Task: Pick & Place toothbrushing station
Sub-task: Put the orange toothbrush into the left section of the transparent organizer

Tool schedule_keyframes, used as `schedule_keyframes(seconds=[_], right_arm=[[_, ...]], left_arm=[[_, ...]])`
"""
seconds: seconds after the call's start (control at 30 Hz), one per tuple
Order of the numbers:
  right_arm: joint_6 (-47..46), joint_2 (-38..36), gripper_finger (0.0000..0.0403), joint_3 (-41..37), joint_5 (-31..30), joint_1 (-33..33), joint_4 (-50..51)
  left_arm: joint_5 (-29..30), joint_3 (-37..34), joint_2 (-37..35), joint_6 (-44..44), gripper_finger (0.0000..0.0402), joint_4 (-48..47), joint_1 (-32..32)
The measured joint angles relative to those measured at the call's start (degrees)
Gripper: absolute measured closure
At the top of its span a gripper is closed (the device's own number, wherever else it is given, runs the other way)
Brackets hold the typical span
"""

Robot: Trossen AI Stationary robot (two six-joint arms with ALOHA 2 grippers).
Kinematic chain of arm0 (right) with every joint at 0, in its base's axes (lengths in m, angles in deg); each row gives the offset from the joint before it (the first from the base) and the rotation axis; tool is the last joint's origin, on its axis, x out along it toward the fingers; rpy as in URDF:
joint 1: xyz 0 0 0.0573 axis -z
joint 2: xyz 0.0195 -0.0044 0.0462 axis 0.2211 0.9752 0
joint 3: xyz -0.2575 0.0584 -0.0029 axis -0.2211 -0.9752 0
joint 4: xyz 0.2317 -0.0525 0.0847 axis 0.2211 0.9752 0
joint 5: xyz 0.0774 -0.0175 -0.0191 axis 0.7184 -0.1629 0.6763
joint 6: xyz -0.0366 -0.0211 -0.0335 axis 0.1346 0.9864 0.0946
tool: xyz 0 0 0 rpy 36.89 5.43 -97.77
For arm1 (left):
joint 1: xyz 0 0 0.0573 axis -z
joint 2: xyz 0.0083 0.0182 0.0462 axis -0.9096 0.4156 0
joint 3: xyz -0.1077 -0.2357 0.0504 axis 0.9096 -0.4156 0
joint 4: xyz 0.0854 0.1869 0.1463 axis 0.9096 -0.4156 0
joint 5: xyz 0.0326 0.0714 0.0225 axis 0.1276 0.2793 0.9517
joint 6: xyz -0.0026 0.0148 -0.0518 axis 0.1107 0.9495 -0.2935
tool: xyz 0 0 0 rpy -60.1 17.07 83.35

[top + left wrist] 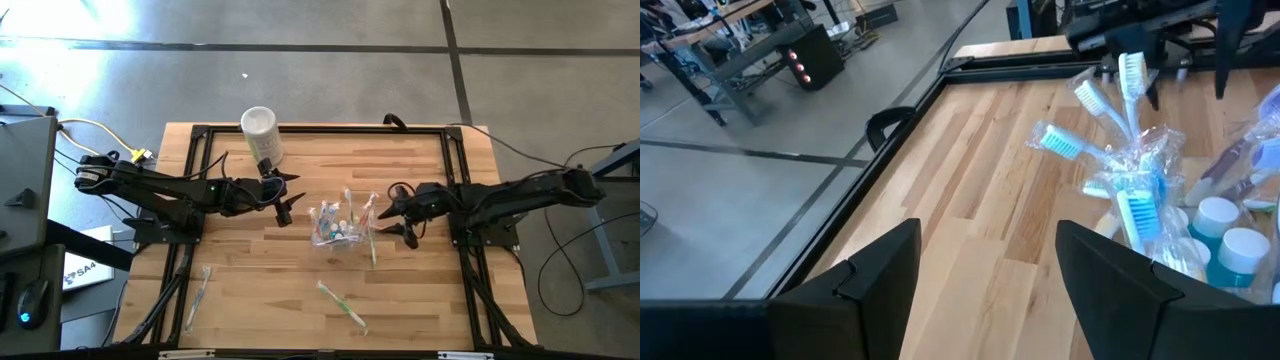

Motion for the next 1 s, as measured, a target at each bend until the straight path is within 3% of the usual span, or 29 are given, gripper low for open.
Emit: schedule_keyframes(seconds=[0.13,0.3,0.37,0.53,0.73,1.0], right_arm=[[0.89,-1.16,0.0204,2.73,-2.16,-1.97,7.39],[-1.76,0.13,0.0204,3.07,-15.41,-2.66,22.38],[-4.45,1.86,0.0204,2.97,-17.82,-2.62,26.07],[-4.82,5.92,0.0204,3.07,-14.31,-3.10,20.78],[-3.19,13.83,0.0204,3.05,-17.62,-3.74,18.78],[-0.73,19.69,0.0204,3.07,-15.59,-3.74,11.76]], left_arm=[[0.00,0.00,0.00,0.00,0.0174,-0.11,-0.02],[0.00,0.00,0.00,-0.12,0.0174,-0.50,-0.01],[0.00,0.00,0.00,-0.24,0.0174,-0.50,-0.01],[0.00,0.00,0.00,-0.26,0.0174,-0.52,-0.02],[-0.34,0.00,0.00,-0.28,0.0174,-0.77,-0.02],[-0.94,0.00,0.00,-0.37,0.0174,-1.15,-0.01]])
